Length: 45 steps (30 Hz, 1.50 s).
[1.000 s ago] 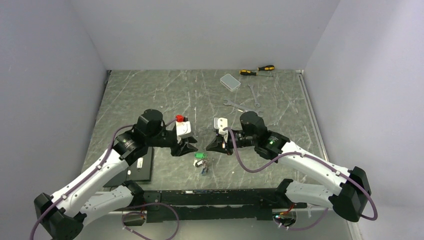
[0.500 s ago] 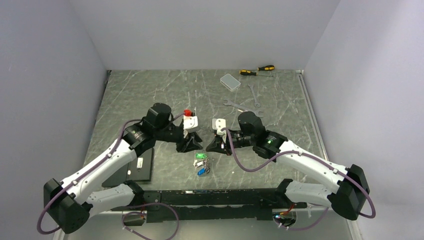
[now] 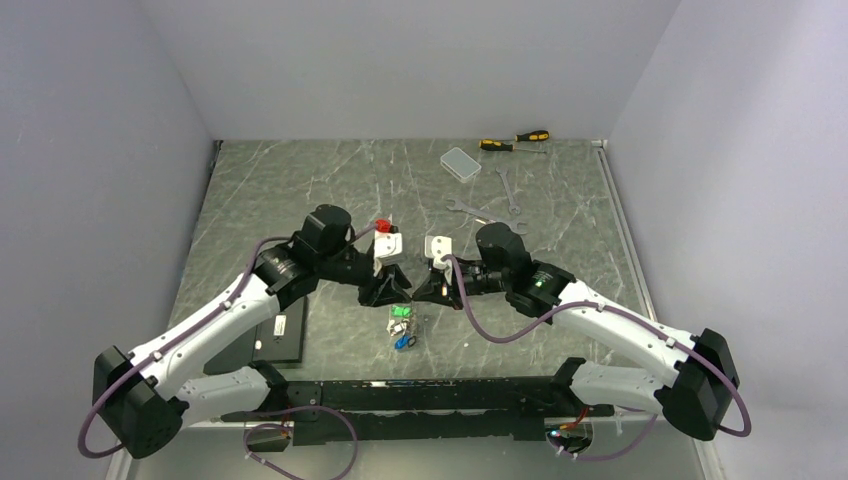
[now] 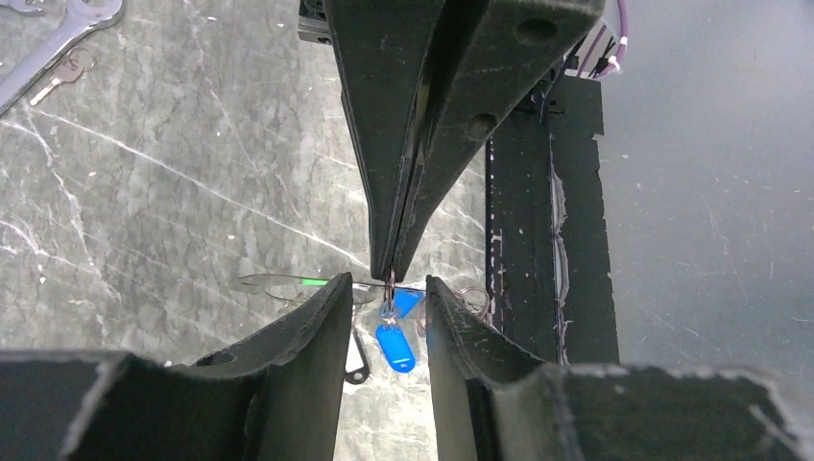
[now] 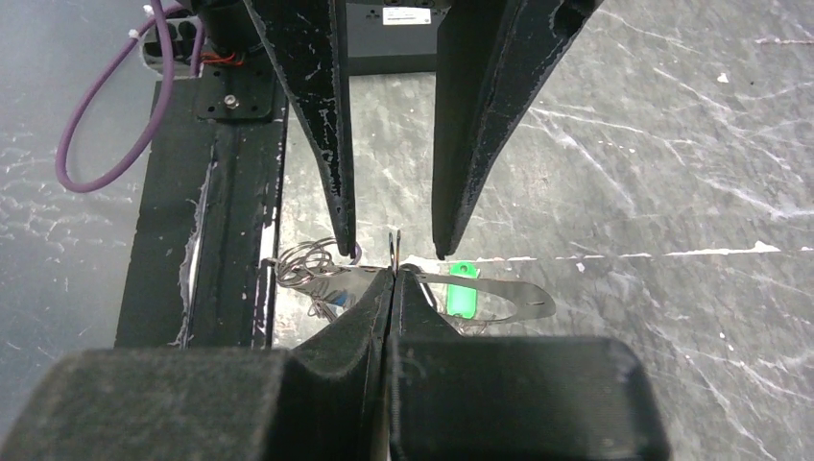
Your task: Put the keys on the keyring
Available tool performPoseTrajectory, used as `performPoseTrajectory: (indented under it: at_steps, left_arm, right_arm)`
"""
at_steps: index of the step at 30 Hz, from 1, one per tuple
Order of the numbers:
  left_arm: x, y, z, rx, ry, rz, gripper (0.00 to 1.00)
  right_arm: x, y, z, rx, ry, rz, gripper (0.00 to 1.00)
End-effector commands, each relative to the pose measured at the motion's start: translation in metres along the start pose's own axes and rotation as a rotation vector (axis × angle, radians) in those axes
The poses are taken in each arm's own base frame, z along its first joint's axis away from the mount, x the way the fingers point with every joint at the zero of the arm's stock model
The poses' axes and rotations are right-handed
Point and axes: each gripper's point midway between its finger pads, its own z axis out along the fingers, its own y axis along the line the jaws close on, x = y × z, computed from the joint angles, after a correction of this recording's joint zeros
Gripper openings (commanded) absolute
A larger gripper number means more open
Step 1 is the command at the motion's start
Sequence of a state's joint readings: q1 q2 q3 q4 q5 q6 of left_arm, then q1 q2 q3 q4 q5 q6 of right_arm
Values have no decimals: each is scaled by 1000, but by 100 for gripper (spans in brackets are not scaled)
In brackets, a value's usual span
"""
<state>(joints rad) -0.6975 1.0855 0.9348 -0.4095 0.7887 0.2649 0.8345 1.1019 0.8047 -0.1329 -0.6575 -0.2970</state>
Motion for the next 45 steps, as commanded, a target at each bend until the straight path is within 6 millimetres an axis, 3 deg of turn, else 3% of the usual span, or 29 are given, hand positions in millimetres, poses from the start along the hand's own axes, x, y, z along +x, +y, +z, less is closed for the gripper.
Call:
performPoseTrajectory:
  at_steps: [1,10,20,45]
  left_arm:
    - [-20,-3,-2,20,-31,42,39]
    - [-14,-6,7,51,-21,33,32]
    - [-8,2,5,6,19,59,12]
    - [-6,0,5,3,24,65,20]
  right_arm:
    - [-38,-11,-5,39,-90,-86,0]
    - [-38,-13,-7,60,-89,-85,0]
    - [-39,-11,-10,63,-94,-92,0]
    - [-41,-10,-8,45,-96,-85,0]
